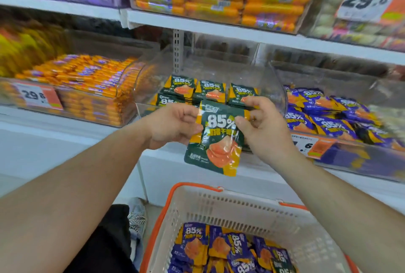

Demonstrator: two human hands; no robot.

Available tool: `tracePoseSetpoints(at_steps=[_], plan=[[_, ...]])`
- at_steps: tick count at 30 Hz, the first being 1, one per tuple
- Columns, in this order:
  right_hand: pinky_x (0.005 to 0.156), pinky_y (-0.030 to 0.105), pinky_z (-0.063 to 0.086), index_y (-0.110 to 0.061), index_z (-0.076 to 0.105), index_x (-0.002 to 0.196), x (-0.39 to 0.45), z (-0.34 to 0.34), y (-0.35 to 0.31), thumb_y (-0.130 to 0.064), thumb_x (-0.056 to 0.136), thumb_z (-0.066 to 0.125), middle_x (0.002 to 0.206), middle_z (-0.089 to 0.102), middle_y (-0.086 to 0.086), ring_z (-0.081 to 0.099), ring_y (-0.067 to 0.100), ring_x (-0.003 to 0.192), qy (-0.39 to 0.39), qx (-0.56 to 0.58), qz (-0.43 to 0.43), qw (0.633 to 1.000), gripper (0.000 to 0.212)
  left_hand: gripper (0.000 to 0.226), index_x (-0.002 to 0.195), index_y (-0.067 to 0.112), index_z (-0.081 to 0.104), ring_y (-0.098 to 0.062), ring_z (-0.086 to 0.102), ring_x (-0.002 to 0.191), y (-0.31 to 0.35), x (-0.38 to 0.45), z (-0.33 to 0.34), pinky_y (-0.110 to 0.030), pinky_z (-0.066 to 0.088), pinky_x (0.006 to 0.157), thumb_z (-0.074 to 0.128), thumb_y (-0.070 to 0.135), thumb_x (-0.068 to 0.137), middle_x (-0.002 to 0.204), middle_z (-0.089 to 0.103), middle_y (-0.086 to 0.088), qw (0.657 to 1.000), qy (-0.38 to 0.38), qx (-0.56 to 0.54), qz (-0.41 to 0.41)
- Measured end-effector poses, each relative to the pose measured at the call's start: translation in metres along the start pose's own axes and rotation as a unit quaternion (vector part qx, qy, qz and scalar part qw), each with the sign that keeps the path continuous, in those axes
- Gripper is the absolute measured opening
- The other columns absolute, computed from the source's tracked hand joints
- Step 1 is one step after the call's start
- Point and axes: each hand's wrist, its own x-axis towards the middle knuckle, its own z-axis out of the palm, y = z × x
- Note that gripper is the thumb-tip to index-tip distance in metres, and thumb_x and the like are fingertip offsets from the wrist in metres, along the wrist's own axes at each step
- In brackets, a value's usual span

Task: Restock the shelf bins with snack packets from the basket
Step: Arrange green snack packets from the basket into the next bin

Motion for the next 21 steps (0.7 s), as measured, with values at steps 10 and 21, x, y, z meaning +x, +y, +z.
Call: tracePoseSetpoints(at_steps=[10,21], plan=[[0.063,0.025,0.040,-0.030,0.067,0.100,0.070,0.015,-0.025,-0.003,0.089,0.067,0.075,0.047,-0.006,0.044,0.011,0.066,0.042,0.029,0.061,0.997,0.029,0.014,0.088,0.022,0.066,-0.010,0.065,0.067,0.023,0.006,-0.009,-0.028,0.054,0.053,0.056,0.022,0.097,0.079,0.072,0.005,0.920,0.379,-0.012,0.100],[0.056,0.020,0.038,-0.014,0.067,0.123,0.103,0.052,-0.016,-0.004,0.093,0.055,0.137,0.058,0.007,0.063,0.021,0.099,-0.162,-0.205,0.191,0.946,0.034,0.014,0.095,0.022,0.069,-0.020,0.061,0.078,0.009,-0.001,-0.020,-0.043,0.053,0.073,0.055,0.022,0.095,0.081,0.067,0.005,0.868,0.403,0.256,0.135]])
